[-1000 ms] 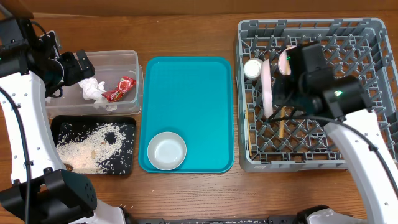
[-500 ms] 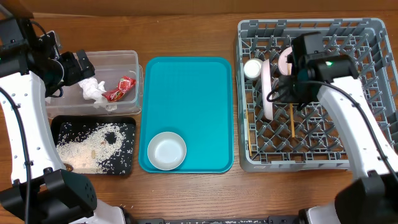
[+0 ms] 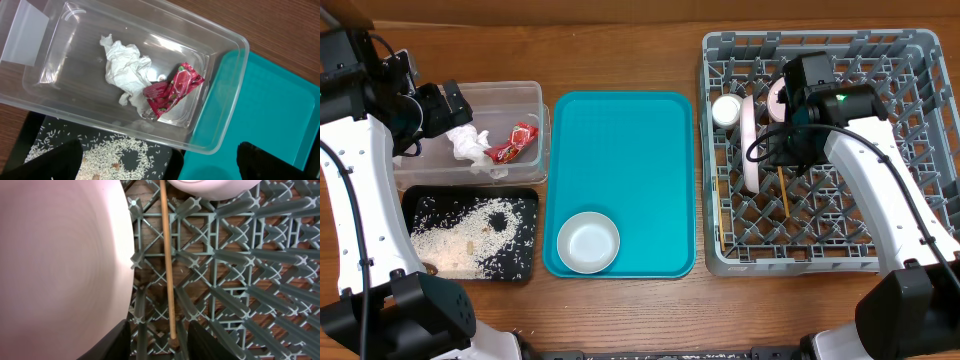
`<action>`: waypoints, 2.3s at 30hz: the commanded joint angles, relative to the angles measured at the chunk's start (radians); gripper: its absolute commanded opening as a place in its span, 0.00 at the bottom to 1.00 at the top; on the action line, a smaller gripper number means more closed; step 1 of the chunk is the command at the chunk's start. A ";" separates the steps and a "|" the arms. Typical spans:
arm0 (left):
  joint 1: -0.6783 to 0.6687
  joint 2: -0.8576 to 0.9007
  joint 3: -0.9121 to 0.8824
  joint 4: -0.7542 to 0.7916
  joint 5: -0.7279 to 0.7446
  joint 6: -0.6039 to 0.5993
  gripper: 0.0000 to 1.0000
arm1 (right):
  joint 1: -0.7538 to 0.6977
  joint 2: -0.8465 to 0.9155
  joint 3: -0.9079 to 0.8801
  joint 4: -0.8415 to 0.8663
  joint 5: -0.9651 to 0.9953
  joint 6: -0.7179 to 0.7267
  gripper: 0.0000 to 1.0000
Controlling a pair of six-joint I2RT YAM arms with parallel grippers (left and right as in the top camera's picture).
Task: Sort waste into correct bins and load items into the dishwasher
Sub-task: 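Lift the chopstick and lower it into the rack beside the plate, then open the right gripper and move it over the white bowl, then lower the right gripper and grasp the white bowl's rim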
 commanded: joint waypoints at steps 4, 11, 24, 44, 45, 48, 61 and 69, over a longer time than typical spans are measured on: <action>0.000 -0.016 0.025 0.001 0.009 -0.007 1.00 | 0.000 0.005 0.002 -0.047 -0.114 0.003 0.40; 0.000 -0.016 0.025 0.001 0.009 -0.008 1.00 | 0.000 0.005 0.066 -0.161 -0.114 0.004 0.40; 0.000 -0.016 0.025 0.001 0.009 -0.008 1.00 | 0.044 0.003 0.449 -0.178 -0.606 0.133 0.40; 0.000 -0.016 0.025 0.001 0.009 -0.007 1.00 | 0.700 0.101 0.446 -0.016 -0.420 0.132 0.40; 0.000 -0.016 0.025 0.001 0.009 -0.008 1.00 | 0.721 0.113 0.446 -0.014 -0.403 0.132 0.40; 0.000 -0.016 0.025 0.001 0.009 -0.007 1.00 | 0.792 0.161 0.444 -0.014 -0.339 0.132 0.40; 0.000 -0.016 0.025 0.001 0.009 -0.007 1.00 | 0.868 0.229 0.278 0.085 -0.333 0.272 0.41; 0.000 -0.016 0.025 0.001 0.009 -0.007 1.00 | 0.878 0.230 0.122 0.266 -0.333 0.290 0.44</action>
